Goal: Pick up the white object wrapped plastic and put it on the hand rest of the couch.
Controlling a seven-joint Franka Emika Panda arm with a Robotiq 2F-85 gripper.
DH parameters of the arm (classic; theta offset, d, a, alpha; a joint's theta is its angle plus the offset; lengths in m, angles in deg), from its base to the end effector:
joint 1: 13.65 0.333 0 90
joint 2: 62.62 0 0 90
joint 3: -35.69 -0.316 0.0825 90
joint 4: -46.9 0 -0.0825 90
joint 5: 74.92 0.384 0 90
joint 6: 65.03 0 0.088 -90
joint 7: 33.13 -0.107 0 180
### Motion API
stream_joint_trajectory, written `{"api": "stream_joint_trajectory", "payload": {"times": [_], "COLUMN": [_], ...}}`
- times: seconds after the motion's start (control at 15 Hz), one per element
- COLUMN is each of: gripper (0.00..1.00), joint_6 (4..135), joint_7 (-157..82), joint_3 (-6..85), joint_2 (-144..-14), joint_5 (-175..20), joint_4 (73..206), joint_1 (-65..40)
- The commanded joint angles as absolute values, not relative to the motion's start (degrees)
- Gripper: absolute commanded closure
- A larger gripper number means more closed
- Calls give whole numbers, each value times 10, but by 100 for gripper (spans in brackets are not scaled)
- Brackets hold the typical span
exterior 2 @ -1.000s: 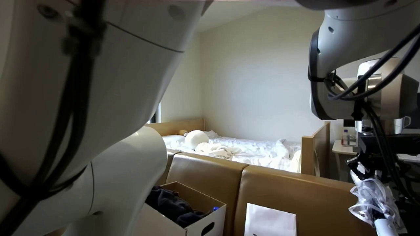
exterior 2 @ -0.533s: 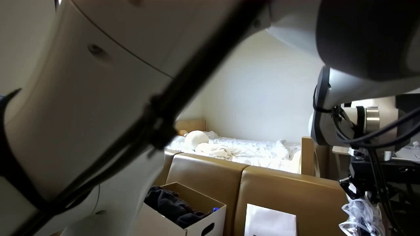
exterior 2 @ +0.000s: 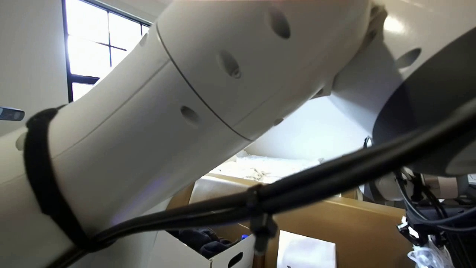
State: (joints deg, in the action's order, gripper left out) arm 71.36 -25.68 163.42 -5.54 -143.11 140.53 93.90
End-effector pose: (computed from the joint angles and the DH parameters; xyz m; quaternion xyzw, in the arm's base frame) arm 0.6072 -0.3428 0.2106 0.9786 0.1350 0.1051 0.1140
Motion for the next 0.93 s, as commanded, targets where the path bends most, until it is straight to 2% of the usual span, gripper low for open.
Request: {"api": "stream_joint_trajectory", "payload": {"times": [0.0, 0.33, 0.67, 0.87], "gripper": [90, 91, 91, 92], "joint_6": [609, 506, 525, 493], "joint_7": [-209, -190, -302, -376], "joint_3": [1613, 1582, 1591, 1580], "joint_2": [-71, -53, -31, -7], "joint_5": [-1471, -1478, -1553, -1563], "joint_4": [1384, 1373, 1371, 1367], "joint_1": [930, 890, 874, 875]}}
